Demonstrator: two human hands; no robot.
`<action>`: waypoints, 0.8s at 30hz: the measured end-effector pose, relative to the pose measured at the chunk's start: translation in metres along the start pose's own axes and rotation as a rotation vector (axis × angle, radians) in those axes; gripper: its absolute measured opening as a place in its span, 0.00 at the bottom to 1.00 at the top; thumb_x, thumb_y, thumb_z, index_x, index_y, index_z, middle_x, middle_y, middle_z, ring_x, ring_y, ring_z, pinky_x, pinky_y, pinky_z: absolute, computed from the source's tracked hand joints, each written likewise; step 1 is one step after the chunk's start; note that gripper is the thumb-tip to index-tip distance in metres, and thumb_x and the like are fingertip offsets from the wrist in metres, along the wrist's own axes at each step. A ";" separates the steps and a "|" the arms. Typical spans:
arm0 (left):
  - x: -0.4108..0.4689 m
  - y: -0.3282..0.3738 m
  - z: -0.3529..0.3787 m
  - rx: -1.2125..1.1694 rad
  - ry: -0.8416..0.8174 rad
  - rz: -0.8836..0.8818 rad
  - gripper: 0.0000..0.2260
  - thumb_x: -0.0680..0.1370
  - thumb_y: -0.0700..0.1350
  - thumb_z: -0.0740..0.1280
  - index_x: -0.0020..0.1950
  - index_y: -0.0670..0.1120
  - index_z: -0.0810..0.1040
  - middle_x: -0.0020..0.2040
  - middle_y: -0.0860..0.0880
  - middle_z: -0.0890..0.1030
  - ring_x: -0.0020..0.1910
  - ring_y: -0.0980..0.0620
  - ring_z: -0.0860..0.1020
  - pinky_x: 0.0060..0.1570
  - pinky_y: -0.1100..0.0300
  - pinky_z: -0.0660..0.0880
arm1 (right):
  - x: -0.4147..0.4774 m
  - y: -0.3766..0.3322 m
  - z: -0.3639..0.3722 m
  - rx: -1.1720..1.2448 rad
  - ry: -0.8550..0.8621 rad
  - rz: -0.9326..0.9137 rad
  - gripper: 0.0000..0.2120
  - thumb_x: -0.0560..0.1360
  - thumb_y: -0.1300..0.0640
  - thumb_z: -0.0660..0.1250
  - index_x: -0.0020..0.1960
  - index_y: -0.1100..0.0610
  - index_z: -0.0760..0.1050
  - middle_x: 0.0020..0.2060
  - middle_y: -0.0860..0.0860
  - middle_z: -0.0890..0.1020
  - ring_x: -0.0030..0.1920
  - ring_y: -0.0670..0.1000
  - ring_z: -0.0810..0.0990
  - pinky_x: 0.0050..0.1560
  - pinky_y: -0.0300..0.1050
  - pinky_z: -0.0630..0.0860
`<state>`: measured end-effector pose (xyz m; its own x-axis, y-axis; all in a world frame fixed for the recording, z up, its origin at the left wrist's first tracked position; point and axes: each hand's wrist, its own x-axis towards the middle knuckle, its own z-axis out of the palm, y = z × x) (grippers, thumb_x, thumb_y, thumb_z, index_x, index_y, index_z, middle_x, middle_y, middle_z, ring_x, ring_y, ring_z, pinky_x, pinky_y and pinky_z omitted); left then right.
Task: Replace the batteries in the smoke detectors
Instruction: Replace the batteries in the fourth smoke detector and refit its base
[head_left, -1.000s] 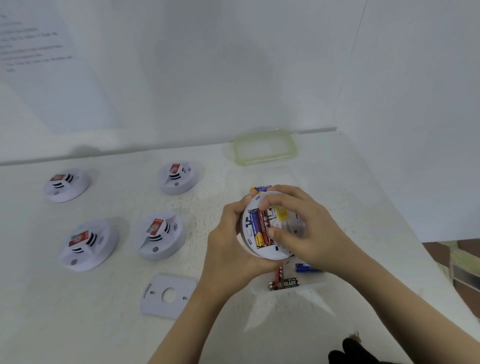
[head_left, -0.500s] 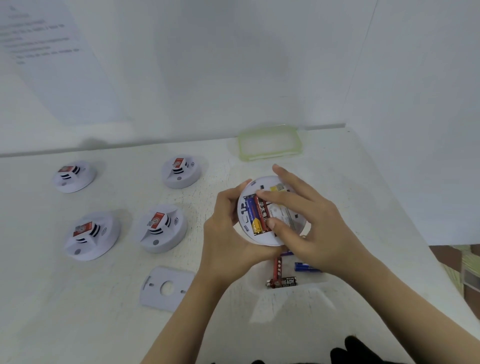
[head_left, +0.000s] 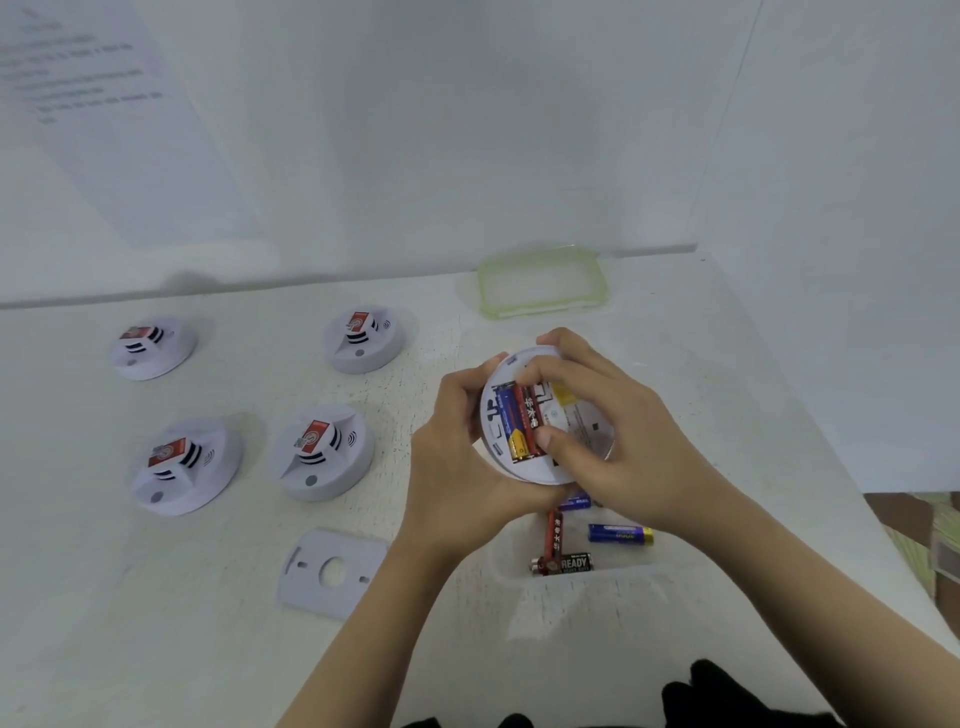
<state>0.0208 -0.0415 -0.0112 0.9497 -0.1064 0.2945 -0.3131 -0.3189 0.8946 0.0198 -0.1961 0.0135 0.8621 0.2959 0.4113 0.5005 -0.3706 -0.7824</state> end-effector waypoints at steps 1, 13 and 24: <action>0.001 -0.001 -0.001 -0.004 0.001 -0.002 0.38 0.55 0.41 0.84 0.57 0.57 0.69 0.51 0.66 0.80 0.48 0.65 0.81 0.43 0.71 0.76 | -0.001 0.000 0.000 0.041 -0.016 0.023 0.17 0.68 0.67 0.66 0.55 0.54 0.71 0.59 0.42 0.70 0.63 0.41 0.69 0.54 0.43 0.76; 0.009 -0.002 0.000 -0.003 -0.007 0.059 0.39 0.56 0.39 0.84 0.60 0.56 0.69 0.53 0.65 0.80 0.50 0.62 0.81 0.46 0.68 0.77 | -0.006 0.002 0.006 -0.167 0.282 -0.056 0.06 0.72 0.53 0.64 0.47 0.44 0.71 0.53 0.36 0.78 0.64 0.41 0.71 0.74 0.62 0.43; 0.017 -0.031 -0.021 0.016 0.029 0.101 0.47 0.57 0.39 0.83 0.69 0.50 0.61 0.61 0.63 0.71 0.60 0.74 0.70 0.53 0.78 0.69 | -0.041 0.014 -0.006 -0.215 0.153 0.128 0.03 0.69 0.48 0.68 0.42 0.45 0.76 0.39 0.40 0.81 0.44 0.40 0.80 0.67 0.47 0.62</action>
<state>0.0471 -0.0133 -0.0269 0.9128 -0.1112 0.3931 -0.4072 -0.3232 0.8542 -0.0076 -0.2184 -0.0118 0.9132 0.1040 0.3940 0.3776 -0.5796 -0.7222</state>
